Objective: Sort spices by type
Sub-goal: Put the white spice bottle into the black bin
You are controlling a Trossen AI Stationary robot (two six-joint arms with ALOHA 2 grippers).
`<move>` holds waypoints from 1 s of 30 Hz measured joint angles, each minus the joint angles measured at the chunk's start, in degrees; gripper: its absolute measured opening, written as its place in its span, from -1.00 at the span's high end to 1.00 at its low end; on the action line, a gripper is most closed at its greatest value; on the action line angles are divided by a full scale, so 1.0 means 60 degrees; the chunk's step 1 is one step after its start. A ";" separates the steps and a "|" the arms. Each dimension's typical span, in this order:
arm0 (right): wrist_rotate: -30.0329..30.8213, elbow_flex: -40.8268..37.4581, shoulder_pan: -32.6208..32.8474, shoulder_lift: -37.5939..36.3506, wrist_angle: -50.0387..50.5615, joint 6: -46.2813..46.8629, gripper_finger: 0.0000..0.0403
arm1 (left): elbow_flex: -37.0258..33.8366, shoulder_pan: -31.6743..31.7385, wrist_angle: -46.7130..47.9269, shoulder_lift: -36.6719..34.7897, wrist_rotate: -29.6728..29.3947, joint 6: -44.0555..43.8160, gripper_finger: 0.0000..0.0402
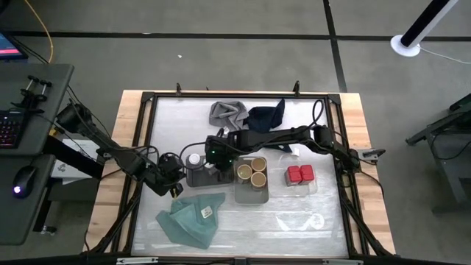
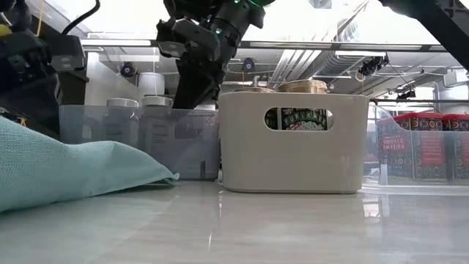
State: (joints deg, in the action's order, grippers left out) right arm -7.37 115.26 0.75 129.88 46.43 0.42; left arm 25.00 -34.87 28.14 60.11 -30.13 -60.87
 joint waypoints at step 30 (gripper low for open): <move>0.0716 0.0025 -0.0387 0.0401 -0.1140 0.0095 1.00 | 0.0003 -0.0001 -0.0639 0.0001 -0.0667 0.0762 1.00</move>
State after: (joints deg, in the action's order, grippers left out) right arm -3.08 115.42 -1.57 132.29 39.59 0.99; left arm 25.02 -34.87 24.31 60.12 -34.13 -56.30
